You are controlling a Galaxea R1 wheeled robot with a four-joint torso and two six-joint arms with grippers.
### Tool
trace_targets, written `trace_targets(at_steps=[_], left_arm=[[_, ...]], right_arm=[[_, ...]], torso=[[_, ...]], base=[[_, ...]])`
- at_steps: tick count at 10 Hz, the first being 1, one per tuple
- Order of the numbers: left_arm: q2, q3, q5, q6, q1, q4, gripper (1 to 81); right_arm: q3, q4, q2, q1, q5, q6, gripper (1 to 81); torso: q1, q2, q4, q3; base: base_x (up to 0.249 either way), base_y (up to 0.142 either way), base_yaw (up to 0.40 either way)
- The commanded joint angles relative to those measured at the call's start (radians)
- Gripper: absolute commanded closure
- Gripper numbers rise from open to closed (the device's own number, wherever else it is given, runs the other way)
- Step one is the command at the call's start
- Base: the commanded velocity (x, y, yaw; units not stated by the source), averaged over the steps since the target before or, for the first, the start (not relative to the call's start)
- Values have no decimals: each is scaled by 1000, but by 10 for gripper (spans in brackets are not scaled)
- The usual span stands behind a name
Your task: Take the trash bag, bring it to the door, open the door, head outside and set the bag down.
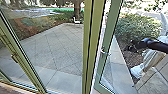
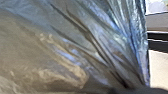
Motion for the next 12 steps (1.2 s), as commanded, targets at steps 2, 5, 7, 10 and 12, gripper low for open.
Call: trace_targets(at_steps=[2, 5, 7, 10, 12], left_arm=[[-3, 12, 87, 0, -6, -5, 811], [0, 12, 85, -6, -9, -8, 811], [2, 12, 85, -6, -12, -8, 811], [8, 12, 85, -8, -12, -9, 811], [8, 12, 87, -8, -15, -19, 811]], right_arm=[[-44, -190, -27, 212, -25, -45, 10], [-84, -251, -10, 227, -5, -82, 10], [-127, -296, 22, 243, 7, -86, 10], [-137, -369, 47, 255, 10, -103, 10], [-140, -411, 44, 257, 29, -102, 10]], torso=[[0, 0, -56, 22], [0, 0, -51, 14], [0, 0, -51, 14], [0, 0, -51, 14], [0, 0, -51, 14]], base=[[0, 0, 0], [0, 0, 0], [0, 0, 0], [0, 0, 0], [0, 0, 0]])
